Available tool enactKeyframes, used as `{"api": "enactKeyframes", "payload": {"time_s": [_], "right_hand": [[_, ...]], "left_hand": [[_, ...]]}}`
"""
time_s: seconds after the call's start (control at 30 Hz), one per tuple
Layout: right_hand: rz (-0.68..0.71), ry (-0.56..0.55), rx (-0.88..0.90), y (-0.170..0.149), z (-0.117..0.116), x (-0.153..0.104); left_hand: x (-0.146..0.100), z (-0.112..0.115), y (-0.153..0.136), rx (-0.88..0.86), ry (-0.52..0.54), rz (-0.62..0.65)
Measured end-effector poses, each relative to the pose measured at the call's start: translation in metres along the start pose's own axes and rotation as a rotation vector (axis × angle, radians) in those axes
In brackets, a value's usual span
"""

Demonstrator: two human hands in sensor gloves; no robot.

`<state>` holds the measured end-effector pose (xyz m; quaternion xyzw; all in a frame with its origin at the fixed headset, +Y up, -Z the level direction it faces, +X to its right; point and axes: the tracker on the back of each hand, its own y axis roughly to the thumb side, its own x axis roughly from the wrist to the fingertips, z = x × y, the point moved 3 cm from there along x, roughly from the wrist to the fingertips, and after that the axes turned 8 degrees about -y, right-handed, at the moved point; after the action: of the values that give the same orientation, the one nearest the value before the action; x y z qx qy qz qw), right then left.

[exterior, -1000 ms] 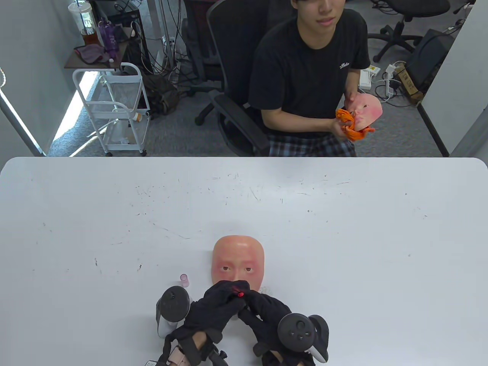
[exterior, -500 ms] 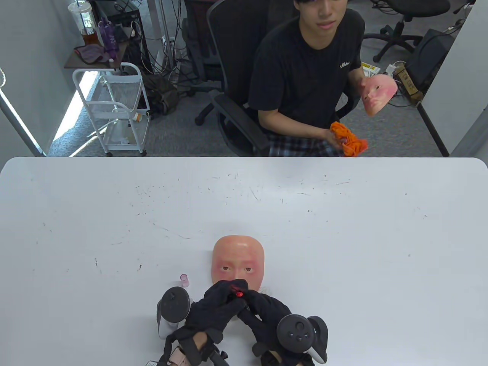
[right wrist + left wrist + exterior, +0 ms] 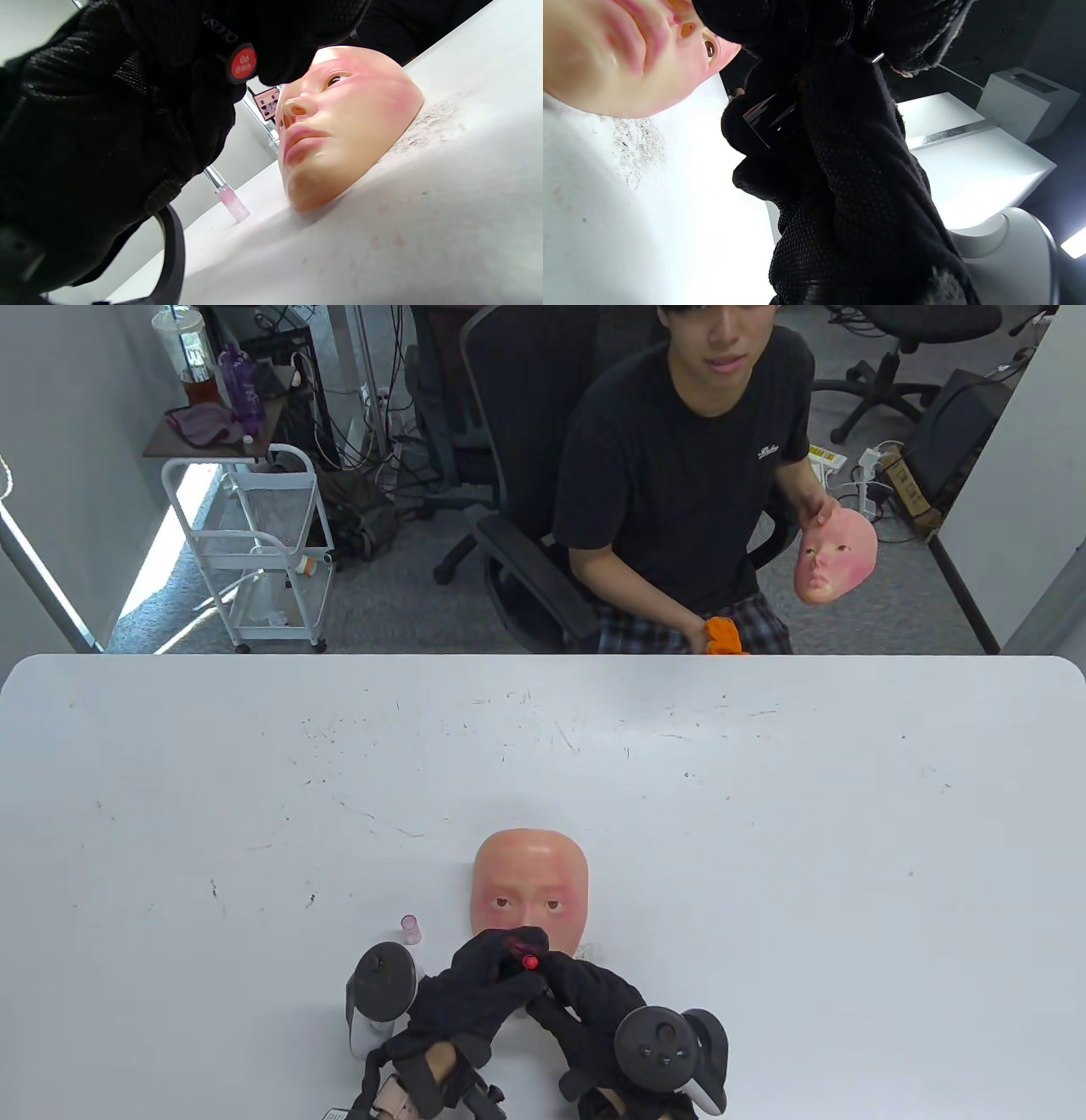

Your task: Apply lipstick on mannequin lips

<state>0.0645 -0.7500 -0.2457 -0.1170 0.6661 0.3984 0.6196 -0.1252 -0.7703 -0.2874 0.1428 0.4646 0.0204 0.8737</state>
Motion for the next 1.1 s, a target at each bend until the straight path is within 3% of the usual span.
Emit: {"api": "enactKeyframes", "payload": {"time_s": [0.27,0.5,0.7,0.97,1.1], "right_hand": [[0.004,0.016,0.02,0.0,-0.002,0.001],[0.006,0.019,-0.015,0.001,-0.004,0.001],[0.004,0.018,0.008,0.001,-0.004,0.001],[0.004,0.016,-0.024,0.001,-0.004,0.001],[0.007,0.026,-0.003,0.001,-0.004,0.0]], "left_hand": [[0.001,-0.001,0.004,0.034,-0.057,0.049],[-0.002,-0.003,-0.003,0.03,0.017,-0.008],[0.0,-0.005,0.004,0.045,-0.038,0.044],[-0.002,-0.003,-0.005,0.002,-0.001,-0.006],[0.0,-0.005,0.002,0.049,-0.031,0.035]]}}
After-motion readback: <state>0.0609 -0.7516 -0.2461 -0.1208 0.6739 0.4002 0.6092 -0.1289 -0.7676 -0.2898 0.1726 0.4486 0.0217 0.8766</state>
